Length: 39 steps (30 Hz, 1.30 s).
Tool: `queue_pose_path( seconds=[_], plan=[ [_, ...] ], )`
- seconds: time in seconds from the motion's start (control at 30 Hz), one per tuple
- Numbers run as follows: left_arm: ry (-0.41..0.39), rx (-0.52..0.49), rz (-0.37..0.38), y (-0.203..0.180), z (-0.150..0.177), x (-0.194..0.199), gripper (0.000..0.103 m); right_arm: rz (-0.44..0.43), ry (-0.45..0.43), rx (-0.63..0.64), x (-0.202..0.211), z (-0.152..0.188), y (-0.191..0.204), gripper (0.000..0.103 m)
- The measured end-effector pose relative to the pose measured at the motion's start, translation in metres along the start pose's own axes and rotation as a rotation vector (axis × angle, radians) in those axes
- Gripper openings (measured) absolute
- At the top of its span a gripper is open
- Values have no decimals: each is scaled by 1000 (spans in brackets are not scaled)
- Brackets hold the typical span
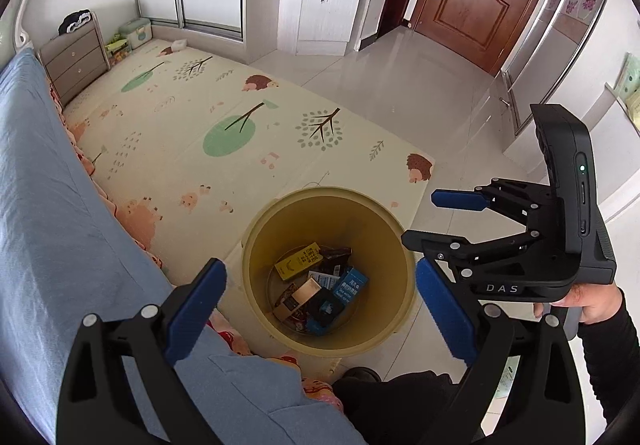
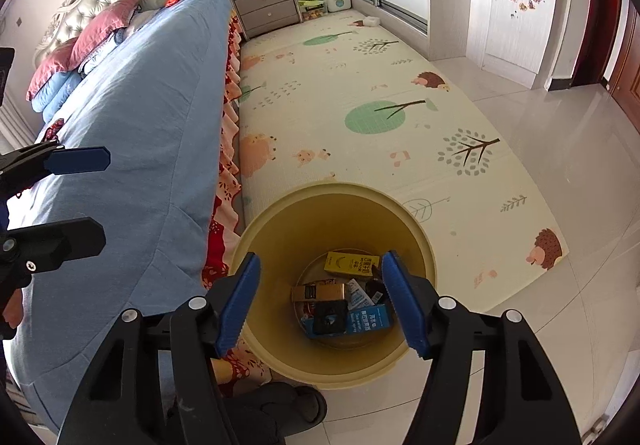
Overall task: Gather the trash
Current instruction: 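Move both open tools back to the red and dark red cloths on the bed, then grasp the red cloth with the left tool while the right tool grasps the dark red strap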
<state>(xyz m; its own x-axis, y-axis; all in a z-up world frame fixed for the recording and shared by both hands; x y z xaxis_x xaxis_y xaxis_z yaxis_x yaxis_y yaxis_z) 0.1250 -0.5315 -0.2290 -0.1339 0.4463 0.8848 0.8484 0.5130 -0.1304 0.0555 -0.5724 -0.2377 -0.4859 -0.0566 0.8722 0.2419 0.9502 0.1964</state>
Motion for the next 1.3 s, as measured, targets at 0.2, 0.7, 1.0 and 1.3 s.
queue_pose_path(
  seconds=[0.2,0.7,1.0,1.3],
  plan=[
    [-69,44,-33,22,9,44,95,-26,-75,57,32,-19,44,63],
    [-205,281,-221,161,96,174,95,-226,-155,279,54,-55,234,62],
    [-281,467,-301,255,150,228,95,-303,-137,379,29,-67,328,62],
    [-289,613,-314,329,169,216,95,-344,-98,418,-5,-83,379,61]
  ],
)
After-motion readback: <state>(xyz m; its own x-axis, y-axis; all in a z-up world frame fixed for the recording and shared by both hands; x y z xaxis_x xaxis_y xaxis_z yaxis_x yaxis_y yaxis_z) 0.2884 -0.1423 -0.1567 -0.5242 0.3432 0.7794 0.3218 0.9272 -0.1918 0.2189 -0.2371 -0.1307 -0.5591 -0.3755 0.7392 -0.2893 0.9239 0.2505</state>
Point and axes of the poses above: each gripper's, at about its wrist camera, not at the fingertips, and x roughly against the way its jaws point, y to its left, z to its underside, the point moved 10 cm from there along -x, roughly the way its jaws point, and after that the axes turned 4 degrees about y, right-handed, at the moved point
